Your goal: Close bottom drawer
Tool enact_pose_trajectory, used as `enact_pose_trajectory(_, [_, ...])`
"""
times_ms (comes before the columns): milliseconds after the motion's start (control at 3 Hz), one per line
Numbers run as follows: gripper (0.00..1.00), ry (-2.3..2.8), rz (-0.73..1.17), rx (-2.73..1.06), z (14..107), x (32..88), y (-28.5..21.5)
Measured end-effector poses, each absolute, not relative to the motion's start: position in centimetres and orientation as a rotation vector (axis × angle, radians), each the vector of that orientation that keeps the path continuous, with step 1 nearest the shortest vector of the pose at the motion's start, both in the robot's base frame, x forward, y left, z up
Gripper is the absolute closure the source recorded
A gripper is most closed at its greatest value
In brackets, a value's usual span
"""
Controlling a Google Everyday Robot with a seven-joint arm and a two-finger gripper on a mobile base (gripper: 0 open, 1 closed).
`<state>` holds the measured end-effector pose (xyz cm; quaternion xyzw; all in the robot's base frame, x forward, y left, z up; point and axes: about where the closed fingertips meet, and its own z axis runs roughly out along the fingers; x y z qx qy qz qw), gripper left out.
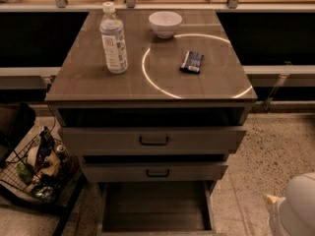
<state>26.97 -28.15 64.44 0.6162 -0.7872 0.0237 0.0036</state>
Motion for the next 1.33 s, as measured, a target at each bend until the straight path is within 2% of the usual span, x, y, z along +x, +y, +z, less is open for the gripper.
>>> enact_pose_trajectory(333, [0.17,-2.428,0.010,1.951,57.7,26.1,-28.0])
enact_pose_trajectory(667, [0.49,-2.331,-0.056,2.024,48.0,24.2,-27.2])
enact_pose_trajectory(1333, [0.95,-2.242,-0.102,2.089,39.2,23.0,-24.8])
